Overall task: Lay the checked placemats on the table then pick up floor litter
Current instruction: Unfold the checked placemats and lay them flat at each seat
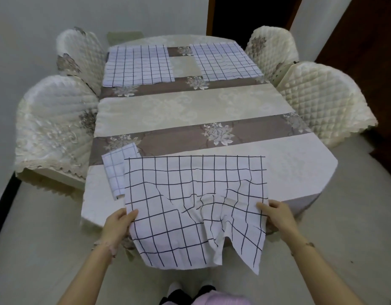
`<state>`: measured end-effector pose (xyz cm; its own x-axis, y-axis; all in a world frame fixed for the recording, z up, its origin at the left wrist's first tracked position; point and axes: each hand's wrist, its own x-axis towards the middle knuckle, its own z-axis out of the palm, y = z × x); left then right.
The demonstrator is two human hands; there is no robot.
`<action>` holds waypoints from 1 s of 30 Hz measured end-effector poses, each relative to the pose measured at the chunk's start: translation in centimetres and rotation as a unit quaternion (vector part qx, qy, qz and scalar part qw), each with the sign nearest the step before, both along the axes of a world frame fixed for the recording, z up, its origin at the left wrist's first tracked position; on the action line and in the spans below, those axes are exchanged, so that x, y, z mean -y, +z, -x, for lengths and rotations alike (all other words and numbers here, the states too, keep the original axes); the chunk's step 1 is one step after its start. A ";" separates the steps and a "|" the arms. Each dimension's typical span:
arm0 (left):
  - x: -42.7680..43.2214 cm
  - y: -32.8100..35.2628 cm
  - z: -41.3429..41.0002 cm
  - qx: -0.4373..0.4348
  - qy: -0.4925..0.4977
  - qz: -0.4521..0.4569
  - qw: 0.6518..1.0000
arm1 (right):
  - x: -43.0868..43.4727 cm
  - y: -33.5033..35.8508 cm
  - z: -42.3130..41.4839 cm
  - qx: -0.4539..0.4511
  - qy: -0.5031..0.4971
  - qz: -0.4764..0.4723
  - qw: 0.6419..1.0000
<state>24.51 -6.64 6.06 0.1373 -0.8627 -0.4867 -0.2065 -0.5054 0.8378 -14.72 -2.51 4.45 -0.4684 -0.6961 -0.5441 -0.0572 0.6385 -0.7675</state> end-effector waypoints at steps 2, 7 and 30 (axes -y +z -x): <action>0.3 -0.1 0.0 0.008 0.033 0.013 0.999 | -0.4 0.3 -0.3 -0.014 -0.018 0.013 1.000; 1.0 0.9 -1.4 0.013 0.077 0.065 0.995 | -2.6 1.8 1.6 -0.048 -0.096 0.081 0.991; -2.0 3.1 18.9 0.006 -0.227 0.158 0.961 | -25.2 2.2 13.2 -0.019 -0.370 0.134 0.919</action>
